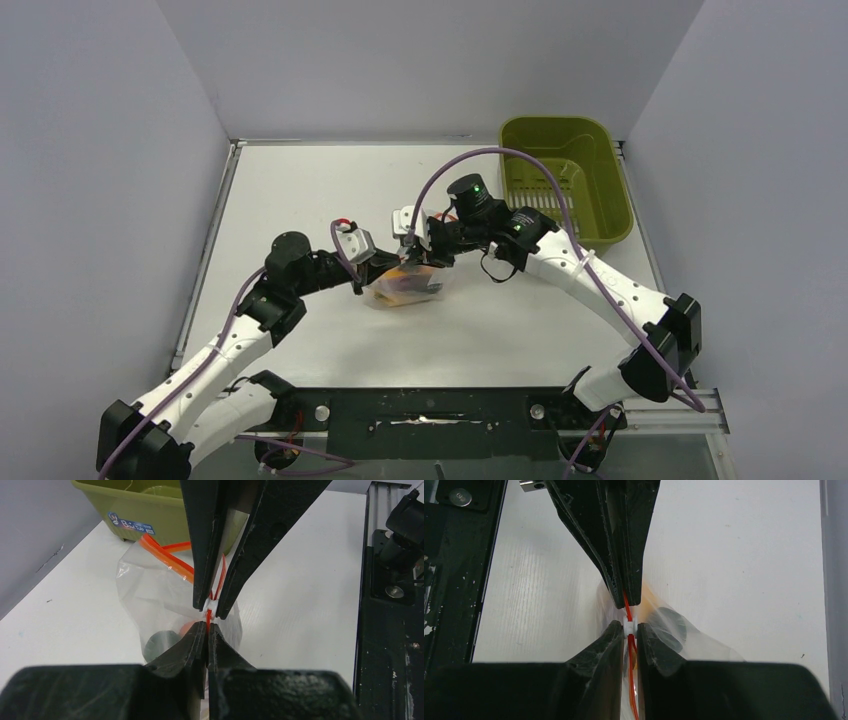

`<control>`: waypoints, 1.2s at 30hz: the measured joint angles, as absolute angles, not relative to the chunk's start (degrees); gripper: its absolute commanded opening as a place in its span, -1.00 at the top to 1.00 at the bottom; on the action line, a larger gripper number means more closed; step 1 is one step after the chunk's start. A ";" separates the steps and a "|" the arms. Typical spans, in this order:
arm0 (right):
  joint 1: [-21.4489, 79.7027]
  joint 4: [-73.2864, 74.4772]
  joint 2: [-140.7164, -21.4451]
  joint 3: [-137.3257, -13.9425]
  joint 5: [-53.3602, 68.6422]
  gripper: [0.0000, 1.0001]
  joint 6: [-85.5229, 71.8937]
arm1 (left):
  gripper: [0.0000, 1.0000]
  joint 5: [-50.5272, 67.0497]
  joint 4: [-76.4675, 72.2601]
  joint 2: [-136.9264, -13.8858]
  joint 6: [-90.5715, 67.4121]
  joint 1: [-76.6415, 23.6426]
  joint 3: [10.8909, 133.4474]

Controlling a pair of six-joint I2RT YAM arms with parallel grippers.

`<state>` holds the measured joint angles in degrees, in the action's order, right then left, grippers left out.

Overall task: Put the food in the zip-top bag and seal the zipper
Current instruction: Zip the zipper food storage bag at the center of the board.

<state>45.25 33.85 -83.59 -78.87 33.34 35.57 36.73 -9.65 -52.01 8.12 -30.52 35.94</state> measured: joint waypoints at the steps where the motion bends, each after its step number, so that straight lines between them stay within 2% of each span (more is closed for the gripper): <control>1: 44.95 33.93 -83.79 -78.98 33.45 1.00 35.57 | 1.00 36.77 -9.65 -52.07 8.14 -30.37 35.94; 36: 37.36 38.79 -82.87 -79.31 35.59 1.00 38.17 | 1.00 31.68 6.94 -49.50 16.69 -29.15 43.13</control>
